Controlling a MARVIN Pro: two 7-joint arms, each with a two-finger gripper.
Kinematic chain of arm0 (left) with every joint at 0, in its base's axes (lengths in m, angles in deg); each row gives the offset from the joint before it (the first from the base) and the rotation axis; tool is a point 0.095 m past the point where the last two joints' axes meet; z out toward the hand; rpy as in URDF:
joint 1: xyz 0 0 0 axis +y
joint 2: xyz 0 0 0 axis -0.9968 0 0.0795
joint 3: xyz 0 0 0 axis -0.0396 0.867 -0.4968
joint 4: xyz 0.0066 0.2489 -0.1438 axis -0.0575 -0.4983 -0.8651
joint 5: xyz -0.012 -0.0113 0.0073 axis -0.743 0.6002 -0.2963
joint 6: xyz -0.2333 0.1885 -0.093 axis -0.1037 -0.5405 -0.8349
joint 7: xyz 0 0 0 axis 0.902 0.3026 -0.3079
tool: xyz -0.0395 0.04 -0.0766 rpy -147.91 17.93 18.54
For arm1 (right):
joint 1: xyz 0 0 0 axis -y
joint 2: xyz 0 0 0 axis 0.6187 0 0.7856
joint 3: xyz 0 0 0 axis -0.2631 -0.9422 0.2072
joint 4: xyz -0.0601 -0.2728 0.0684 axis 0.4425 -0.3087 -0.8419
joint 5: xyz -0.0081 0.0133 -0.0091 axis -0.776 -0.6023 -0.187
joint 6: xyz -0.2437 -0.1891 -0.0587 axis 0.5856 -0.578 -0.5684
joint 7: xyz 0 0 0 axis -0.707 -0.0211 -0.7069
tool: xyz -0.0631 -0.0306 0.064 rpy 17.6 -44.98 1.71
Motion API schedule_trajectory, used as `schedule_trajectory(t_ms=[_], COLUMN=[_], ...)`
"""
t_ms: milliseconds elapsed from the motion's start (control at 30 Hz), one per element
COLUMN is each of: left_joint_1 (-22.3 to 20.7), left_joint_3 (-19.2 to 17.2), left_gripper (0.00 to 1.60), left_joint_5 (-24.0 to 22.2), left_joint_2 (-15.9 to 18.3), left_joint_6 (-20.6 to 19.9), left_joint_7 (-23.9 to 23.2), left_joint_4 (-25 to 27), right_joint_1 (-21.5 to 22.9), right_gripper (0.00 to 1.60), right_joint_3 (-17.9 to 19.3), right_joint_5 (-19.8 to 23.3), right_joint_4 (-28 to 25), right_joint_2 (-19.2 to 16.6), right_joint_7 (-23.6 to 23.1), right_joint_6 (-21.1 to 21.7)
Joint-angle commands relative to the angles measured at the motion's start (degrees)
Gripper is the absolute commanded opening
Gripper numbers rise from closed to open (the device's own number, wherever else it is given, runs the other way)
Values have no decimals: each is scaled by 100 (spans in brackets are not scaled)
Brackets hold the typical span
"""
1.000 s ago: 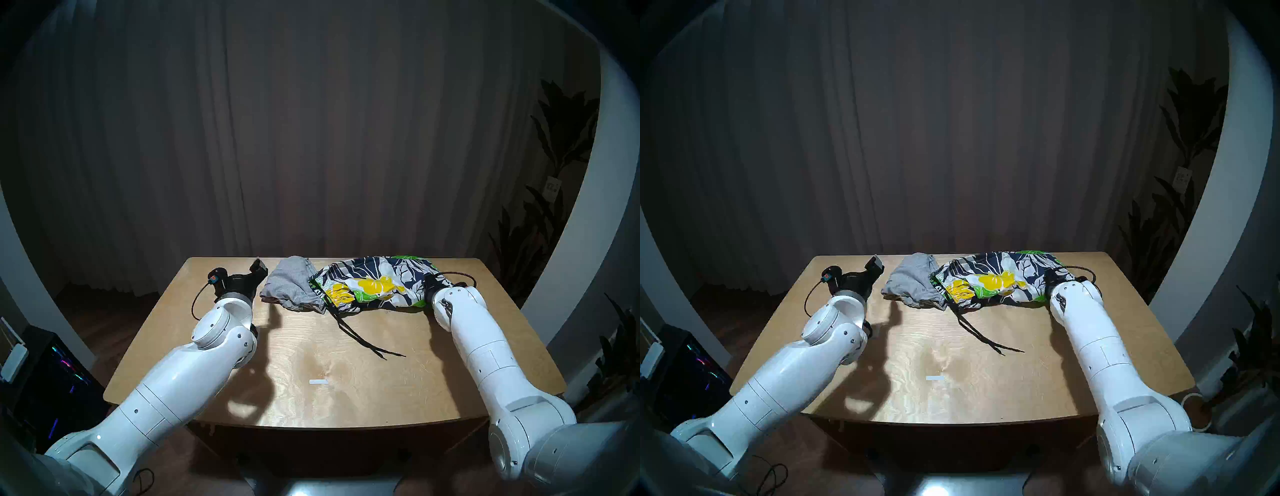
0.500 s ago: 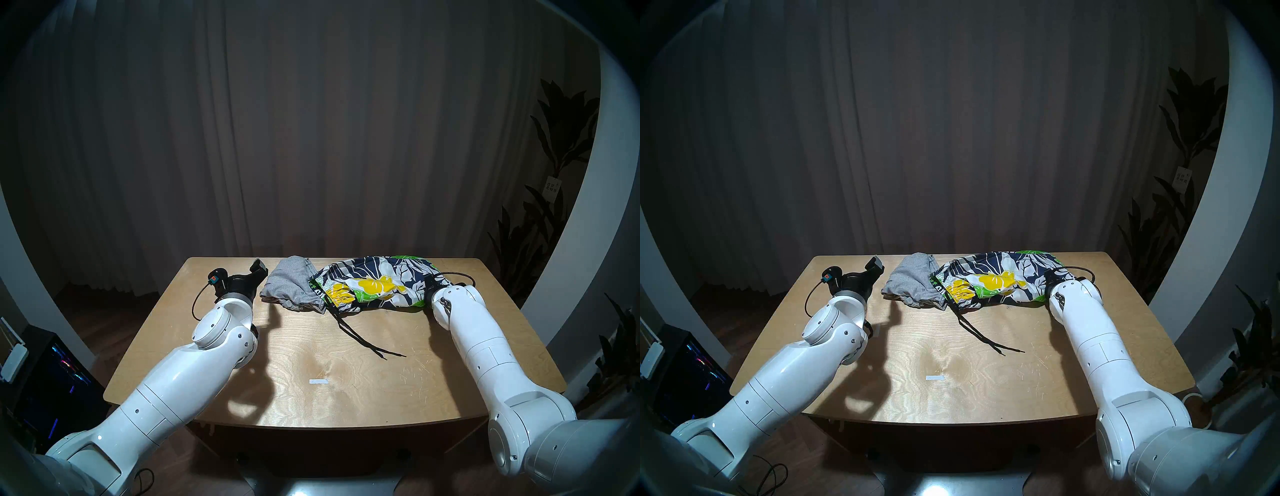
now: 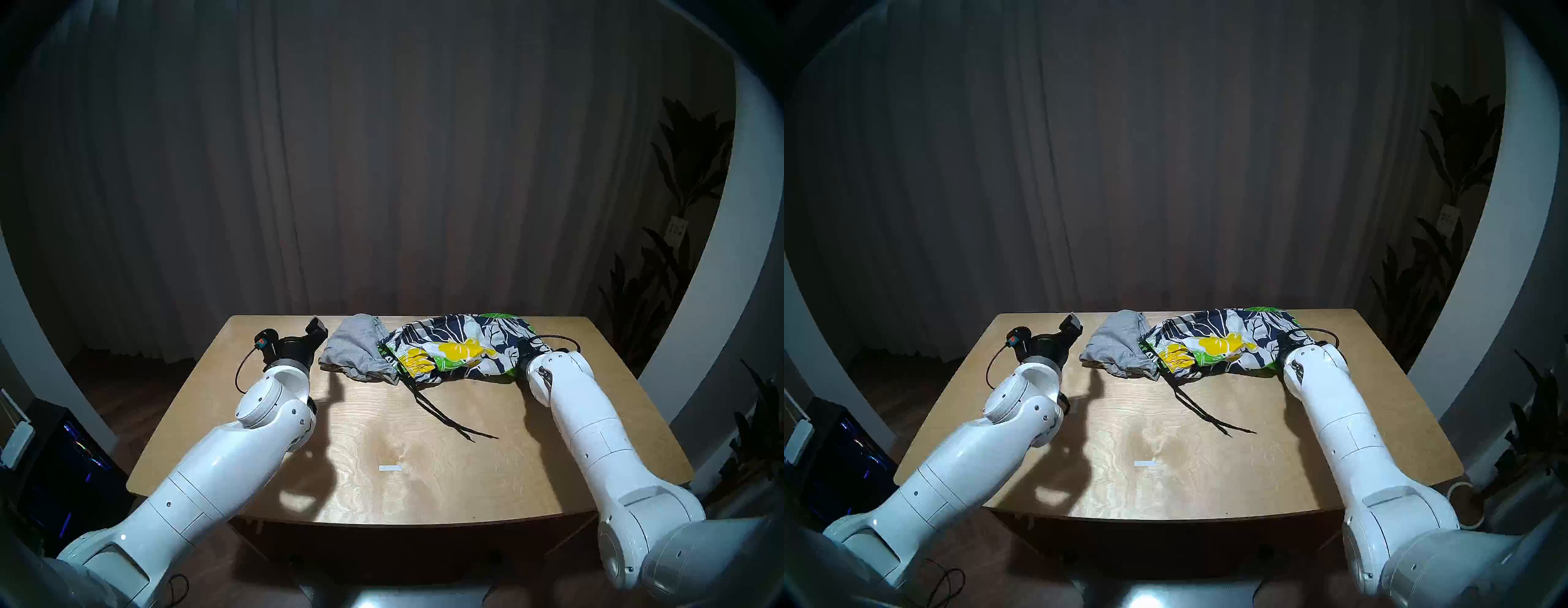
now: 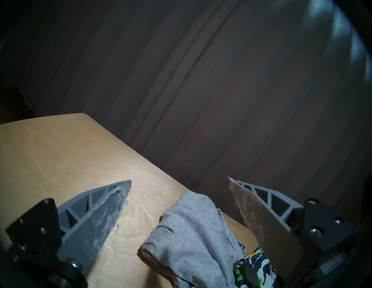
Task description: Fold pants twice and stack them
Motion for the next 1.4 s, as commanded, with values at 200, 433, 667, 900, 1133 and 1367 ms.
schedule_trajectory(t_ms=[200,433,667,900,1133,1367], left_joint_1=[69,94,67,81,138,175], left_joint_3=[-97,-100,-82,-89,-121,-149], left_gripper=[160,160,160,160,160,160], left_joint_5=[-4,-4,-8,-11,-17,-13], left_joint_2=[61,82,63,30,20,15], left_joint_6=[126,144,130,170,220,245], left_joint_7=[-55,-62,-66,-33,8,28], left_joint_4=[235,261,255,247,258,252], right_joint_1=[-588,-630,-486,-296,-44,131], right_gripper=[0,0,0,0,0,0], right_joint_3=[-222,-112,-248,-627,-1053,-1180], right_joint_5=[-223,-350,-552,-972,-1486,-1727], right_joint_4=[-1154,-1499,-1609,-1661,-1589,-1667], right_joint_2=[-163,-288,-423,-663,-989,-1285], right_joint_7=[74,128,-7,-282,-625,-922], right_joint_6=[8,-200,-99,23,245,442])
